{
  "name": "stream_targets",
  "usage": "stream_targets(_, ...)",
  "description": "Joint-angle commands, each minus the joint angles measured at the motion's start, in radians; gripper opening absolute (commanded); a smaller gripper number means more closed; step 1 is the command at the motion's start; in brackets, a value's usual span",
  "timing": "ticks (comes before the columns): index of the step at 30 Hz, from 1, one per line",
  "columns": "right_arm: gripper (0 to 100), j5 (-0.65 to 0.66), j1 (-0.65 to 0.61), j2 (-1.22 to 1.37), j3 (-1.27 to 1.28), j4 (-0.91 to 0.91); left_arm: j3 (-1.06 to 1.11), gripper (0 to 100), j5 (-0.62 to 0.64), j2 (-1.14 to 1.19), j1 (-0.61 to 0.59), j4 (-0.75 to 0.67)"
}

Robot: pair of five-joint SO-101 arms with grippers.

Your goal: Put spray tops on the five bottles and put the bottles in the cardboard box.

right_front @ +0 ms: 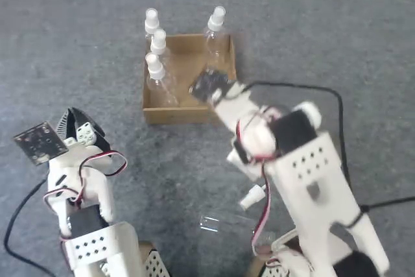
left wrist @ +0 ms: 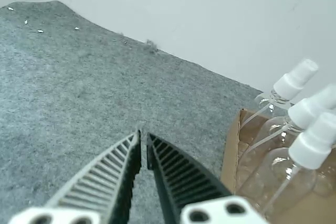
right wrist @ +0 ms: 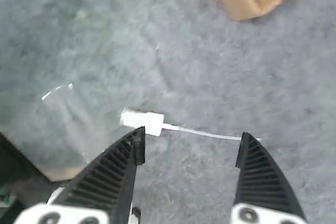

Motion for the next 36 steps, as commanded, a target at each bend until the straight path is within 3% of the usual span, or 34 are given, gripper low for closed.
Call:
stream_targets(1, 22.8, 0.009, -0.07, -0.113, 0.069, 0.021, -0.013, 2, -0.002, 0.009, -0.041, -0.035)
stream_targets(10, 22.8, 0.003, -0.246, -0.236, 0.373, -0.134, -0.004, 8, 0.005, 0.009, -0.075, -0.051)
stream_targets(14, 22.7, -0.094, -0.325, -0.252, 0.482, -0.214, 0.028, 8, 0.002, 0.011, -0.077, -0.112)
stream_targets(26, 22.7, -0.133, -0.578, -0.242, 0.535, -0.245, 0.038, 8, 0.002, 0.011, -0.078, -0.132)
stream_targets(36, 22.7, -0.124, -0.662, -0.242, 0.819, -0.555, 0.036, 8, 0.006, 0.011, -0.118, -0.133)
